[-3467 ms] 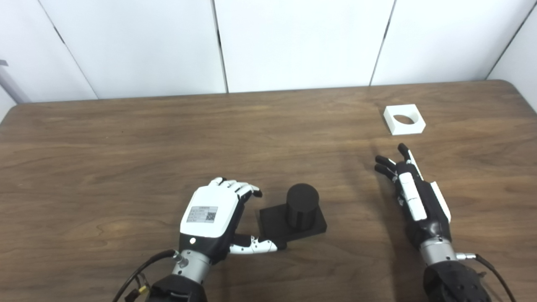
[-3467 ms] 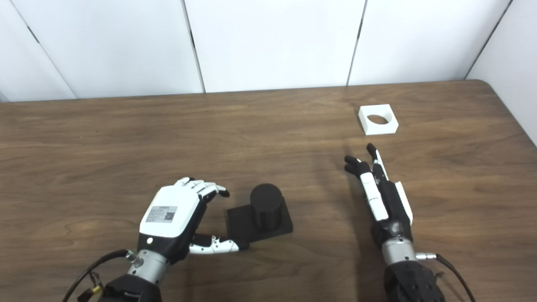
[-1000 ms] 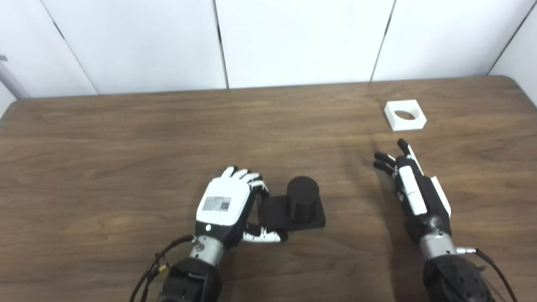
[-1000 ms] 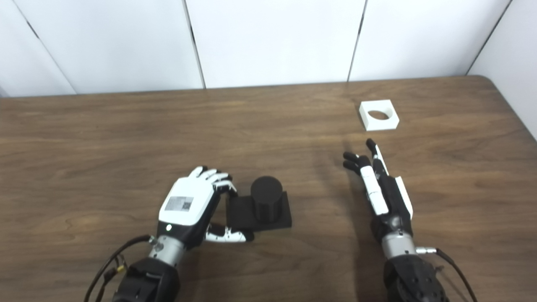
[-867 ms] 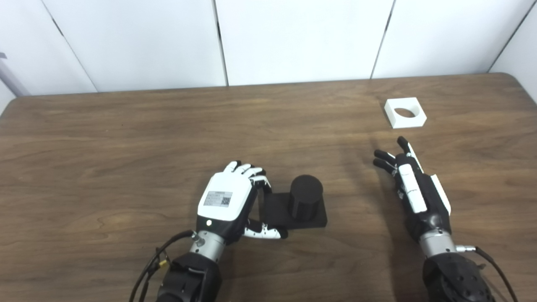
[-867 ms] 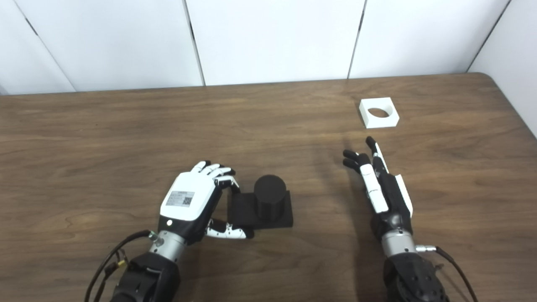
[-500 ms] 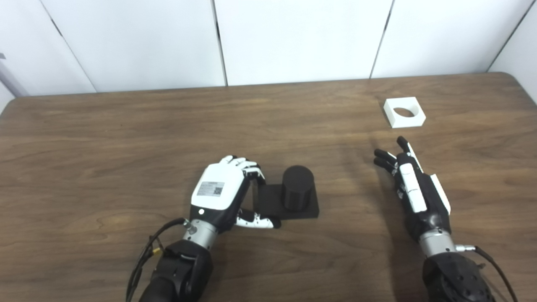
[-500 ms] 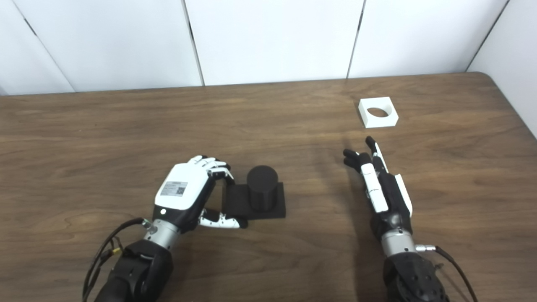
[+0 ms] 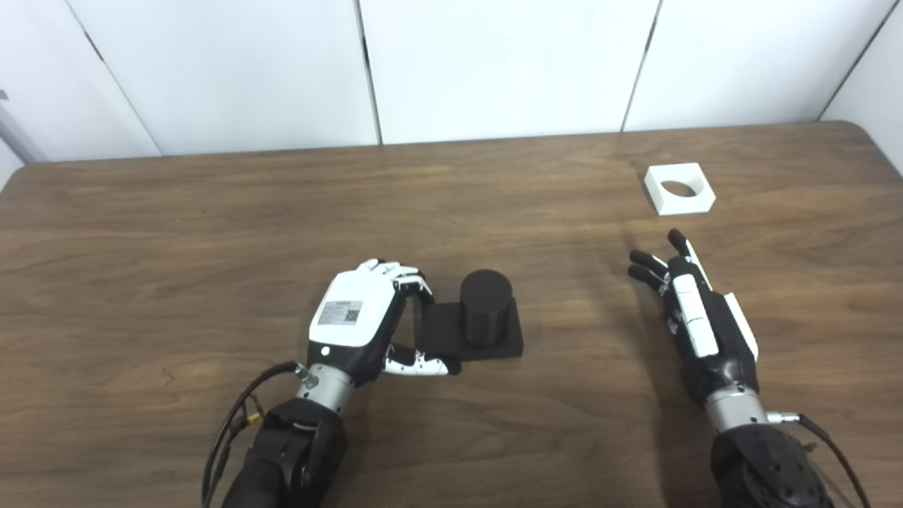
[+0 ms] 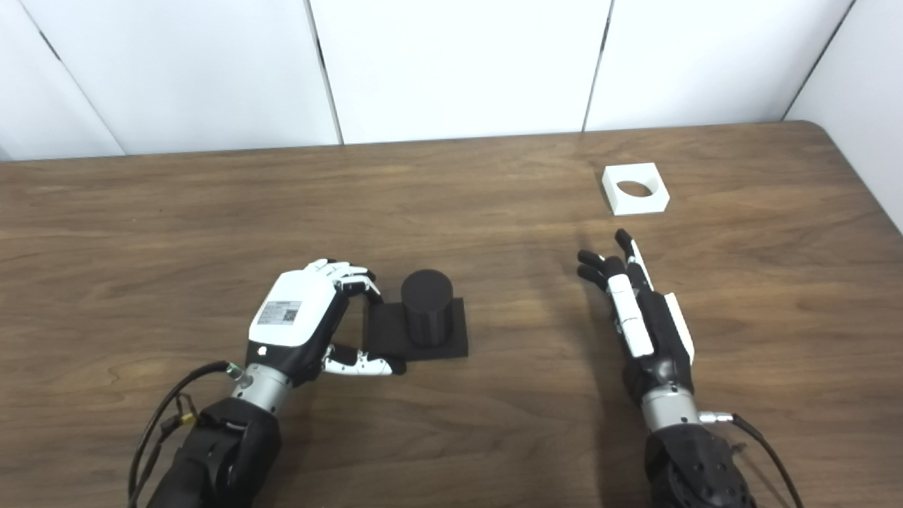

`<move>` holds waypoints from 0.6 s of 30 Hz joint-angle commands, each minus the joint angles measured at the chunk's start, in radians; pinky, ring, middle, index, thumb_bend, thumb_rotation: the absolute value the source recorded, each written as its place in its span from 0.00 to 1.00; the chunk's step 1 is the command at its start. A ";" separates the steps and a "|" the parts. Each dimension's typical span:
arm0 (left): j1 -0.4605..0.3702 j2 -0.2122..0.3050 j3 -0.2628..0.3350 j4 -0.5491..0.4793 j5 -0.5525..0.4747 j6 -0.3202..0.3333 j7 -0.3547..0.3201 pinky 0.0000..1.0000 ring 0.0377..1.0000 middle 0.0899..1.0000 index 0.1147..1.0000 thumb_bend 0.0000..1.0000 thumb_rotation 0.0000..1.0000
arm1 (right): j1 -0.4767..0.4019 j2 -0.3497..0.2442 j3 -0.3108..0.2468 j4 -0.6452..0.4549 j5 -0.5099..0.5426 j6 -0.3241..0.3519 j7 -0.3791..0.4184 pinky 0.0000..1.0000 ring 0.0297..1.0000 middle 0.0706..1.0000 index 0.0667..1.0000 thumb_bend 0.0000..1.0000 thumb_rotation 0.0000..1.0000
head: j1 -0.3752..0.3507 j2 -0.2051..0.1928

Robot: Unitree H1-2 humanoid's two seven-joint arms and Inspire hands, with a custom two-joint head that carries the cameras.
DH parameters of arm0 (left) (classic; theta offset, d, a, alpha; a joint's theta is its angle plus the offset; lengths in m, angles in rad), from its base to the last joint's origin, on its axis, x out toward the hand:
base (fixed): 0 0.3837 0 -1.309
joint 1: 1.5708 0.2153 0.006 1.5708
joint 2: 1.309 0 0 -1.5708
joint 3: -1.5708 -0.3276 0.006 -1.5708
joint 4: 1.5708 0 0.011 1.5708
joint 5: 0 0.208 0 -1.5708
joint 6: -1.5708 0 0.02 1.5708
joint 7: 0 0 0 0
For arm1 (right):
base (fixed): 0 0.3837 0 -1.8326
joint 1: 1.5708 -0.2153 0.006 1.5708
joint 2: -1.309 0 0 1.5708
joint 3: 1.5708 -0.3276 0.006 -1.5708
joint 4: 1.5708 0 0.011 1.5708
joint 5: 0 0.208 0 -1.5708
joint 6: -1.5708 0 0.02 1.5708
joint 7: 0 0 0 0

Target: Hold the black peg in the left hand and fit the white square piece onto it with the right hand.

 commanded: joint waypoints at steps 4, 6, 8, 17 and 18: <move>0.006 0.045 0.024 0.004 0.033 0.036 -0.001 0.87 0.81 0.74 0.42 0.52 0.05 | -0.022 0.049 -0.016 -0.028 0.016 -0.001 0.003 1.00 0.83 0.82 0.99 0.60 0.85 | 0.001 0.000; 0.010 0.047 0.024 0.001 0.032 0.038 -0.009 0.88 0.82 0.75 0.42 0.52 0.05 | -0.021 0.049 -0.018 -0.029 0.019 -0.005 0.002 1.00 0.83 0.82 0.99 0.59 0.83 | 0.002 0.000; 0.015 0.049 0.025 -0.005 0.023 0.036 -0.012 0.88 0.82 0.75 0.42 0.52 0.05 | -0.020 0.046 -0.019 -0.031 0.016 -0.005 0.002 1.00 0.83 0.82 0.99 0.59 0.84 | 0.003 0.000; 0.049 0.063 0.032 -0.036 0.000 0.030 -0.027 0.87 0.81 0.75 0.42 0.52 0.05 | -0.030 0.043 -0.034 -0.012 0.021 -0.024 0.001 1.00 0.82 0.81 0.97 0.60 0.81 | -0.008 -0.006; 0.053 0.064 0.032 -0.039 0.001 0.031 -0.029 0.87 0.81 0.75 0.42 0.52 0.05 | -0.030 0.042 -0.035 -0.017 0.019 -0.021 0.000 1.00 0.82 0.80 0.97 0.60 0.80 | -0.011 -0.007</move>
